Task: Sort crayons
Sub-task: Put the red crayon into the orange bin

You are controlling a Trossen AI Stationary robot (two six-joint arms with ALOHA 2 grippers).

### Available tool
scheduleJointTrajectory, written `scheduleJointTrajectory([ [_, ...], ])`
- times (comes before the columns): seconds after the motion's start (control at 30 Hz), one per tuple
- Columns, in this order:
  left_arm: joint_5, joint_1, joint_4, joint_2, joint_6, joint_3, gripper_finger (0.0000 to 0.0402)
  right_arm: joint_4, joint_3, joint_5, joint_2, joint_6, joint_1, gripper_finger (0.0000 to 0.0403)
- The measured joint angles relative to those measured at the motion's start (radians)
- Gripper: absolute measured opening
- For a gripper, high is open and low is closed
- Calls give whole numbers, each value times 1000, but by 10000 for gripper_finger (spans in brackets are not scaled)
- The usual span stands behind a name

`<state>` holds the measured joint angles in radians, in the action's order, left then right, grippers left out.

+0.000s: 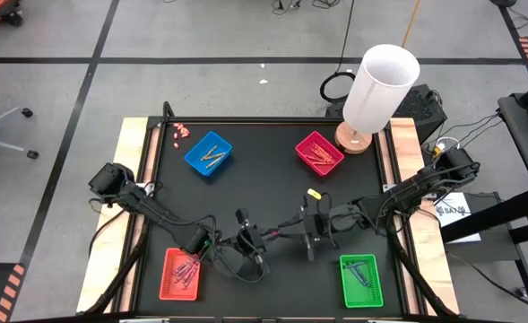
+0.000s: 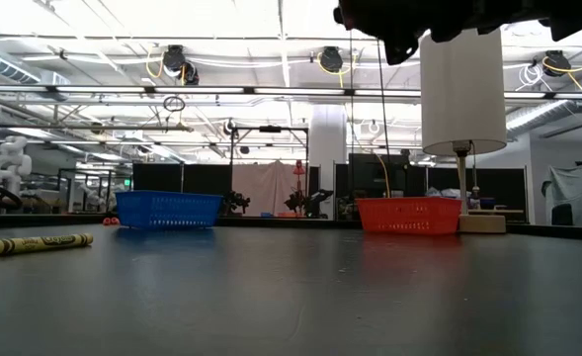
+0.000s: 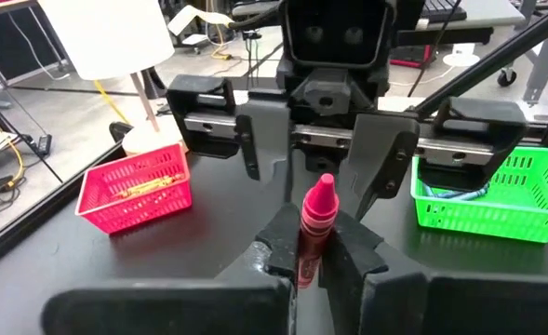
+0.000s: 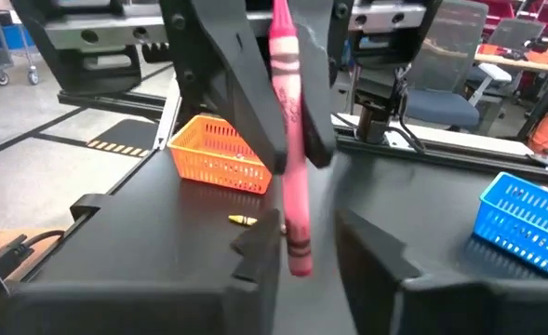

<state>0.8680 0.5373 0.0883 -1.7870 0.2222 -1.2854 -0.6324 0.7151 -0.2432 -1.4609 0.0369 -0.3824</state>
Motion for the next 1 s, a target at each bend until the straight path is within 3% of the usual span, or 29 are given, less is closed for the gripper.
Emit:
scheduleJointTrajectory([
  [0.2,0,10,-35,0,1,0,30,62,0,-30,3,-26,0,164],
  [0.37,-7,43,-173,34,64,0,30,218,0,-51,46,-76,0,207],
  [0.6,-66,113,-498,134,320,0,31,384,0,-45,92,-122,-8,219],
  [0.77,-202,162,-701,187,479,0,31,384,0,-44,93,-123,-8,216],
  [1.0,-318,226,-923,221,723,0,31,383,0,-44,92,-103,-8,216],
])
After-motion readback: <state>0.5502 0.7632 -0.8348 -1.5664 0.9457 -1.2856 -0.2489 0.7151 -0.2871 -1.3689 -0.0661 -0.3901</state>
